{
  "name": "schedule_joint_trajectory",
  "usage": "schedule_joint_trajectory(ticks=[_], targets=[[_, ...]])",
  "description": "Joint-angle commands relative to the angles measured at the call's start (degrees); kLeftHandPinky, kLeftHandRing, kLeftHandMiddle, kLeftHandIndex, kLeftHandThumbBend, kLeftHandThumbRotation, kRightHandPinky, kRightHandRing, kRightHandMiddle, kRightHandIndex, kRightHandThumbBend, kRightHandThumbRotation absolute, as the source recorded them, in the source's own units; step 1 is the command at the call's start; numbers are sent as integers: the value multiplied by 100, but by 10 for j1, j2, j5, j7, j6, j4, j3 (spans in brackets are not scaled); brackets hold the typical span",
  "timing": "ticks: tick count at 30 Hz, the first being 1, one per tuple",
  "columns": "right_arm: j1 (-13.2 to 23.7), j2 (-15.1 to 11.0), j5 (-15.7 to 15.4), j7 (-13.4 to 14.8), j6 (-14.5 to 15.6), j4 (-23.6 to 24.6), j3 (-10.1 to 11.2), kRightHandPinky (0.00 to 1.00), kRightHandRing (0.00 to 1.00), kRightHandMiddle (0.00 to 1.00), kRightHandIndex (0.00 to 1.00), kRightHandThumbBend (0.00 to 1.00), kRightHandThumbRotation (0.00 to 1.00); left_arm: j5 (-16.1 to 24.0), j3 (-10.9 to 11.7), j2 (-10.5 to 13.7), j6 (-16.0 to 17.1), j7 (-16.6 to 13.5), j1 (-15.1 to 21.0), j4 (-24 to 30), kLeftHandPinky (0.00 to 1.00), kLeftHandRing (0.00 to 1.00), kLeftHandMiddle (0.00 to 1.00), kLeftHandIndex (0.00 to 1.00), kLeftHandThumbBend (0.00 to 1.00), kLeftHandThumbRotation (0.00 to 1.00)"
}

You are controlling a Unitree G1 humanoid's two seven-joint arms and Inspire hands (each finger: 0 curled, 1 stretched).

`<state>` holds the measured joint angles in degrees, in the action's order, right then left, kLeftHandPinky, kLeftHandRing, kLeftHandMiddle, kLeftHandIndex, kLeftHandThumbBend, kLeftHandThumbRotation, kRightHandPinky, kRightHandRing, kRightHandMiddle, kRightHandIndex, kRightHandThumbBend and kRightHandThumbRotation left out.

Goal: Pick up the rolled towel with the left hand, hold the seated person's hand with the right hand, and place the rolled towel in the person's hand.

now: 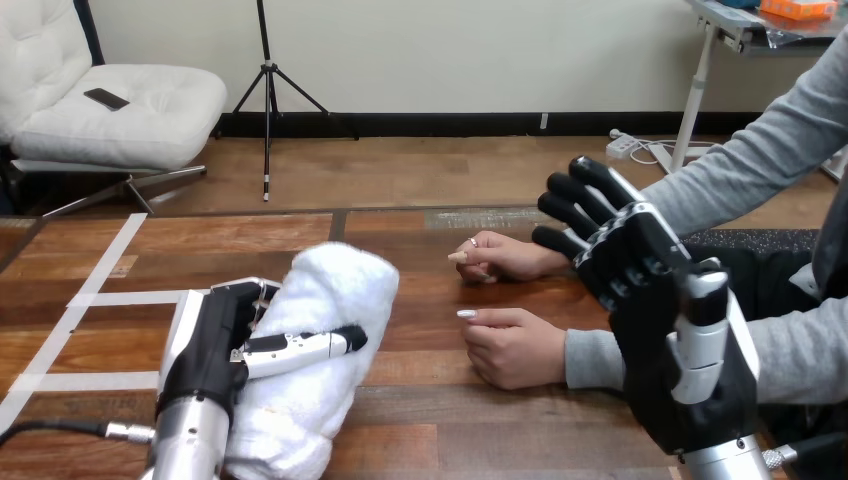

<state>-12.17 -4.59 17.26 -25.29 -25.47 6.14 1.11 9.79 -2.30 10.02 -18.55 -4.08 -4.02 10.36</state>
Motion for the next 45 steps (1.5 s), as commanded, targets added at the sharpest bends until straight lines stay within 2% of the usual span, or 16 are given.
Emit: schedule_joint_trajectory(ticks=[1,3,11,14,16,22,24,26,28,37,45], targets=[[56,-40,-31,4,7,-13,21,82,88,89,88,88,94,-24,39,-19,104,-23,33,112,28,33,39,42,56,0],[64,-52,-42,1,3,-25,24,81,87,88,88,90,93,-33,44,-26,130,-27,30,107,28,33,39,42,56,0],[94,-86,-92,6,-24,-70,35,76,85,86,86,96,93,-47,54,-50,201,-49,24,90,28,33,39,42,56,0],[104,-98,-101,5,-24,-86,38,76,85,86,86,98,93,-52,59,-54,232,-51,22,79,29,33,39,42,55,0],[108,-102,-102,5,-25,-92,38,76,85,87,86,99,93,-53,60,-55,241,-51,22,74,29,33,38,42,55,0],[132,-126,-111,2,-42,-133,41,79,88,89,86,100,91,-75,68,-63,291,-49,21,49,29,33,38,42,54,0],[138,-130,-115,4,-49,-144,41,80,88,89,86,100,91,-76,70,-64,301,-48,21,43,29,33,38,42,55,0],[151,-137,-123,4,-72,-170,41,81,89,89,87,100,91,-77,71,-67,314,-48,21,36,29,33,38,42,55,0],[161,-145,-132,3,-83,-188,41,81,89,90,87,100,91,-82,71,-69,325,-45,21,28,30,33,38,42,56,0],[196,-181,-169,-1,-99,-241,35,89,95,96,95,100,92,-103,71,-72,369,-25,19,-8,31,34,39,42,57,0],[222,-203,-175,-18,-98,-270,29,95,99,99,97,100,84,-111,68,-76,382,-13,14,-24,31,35,39,42,57,0]])
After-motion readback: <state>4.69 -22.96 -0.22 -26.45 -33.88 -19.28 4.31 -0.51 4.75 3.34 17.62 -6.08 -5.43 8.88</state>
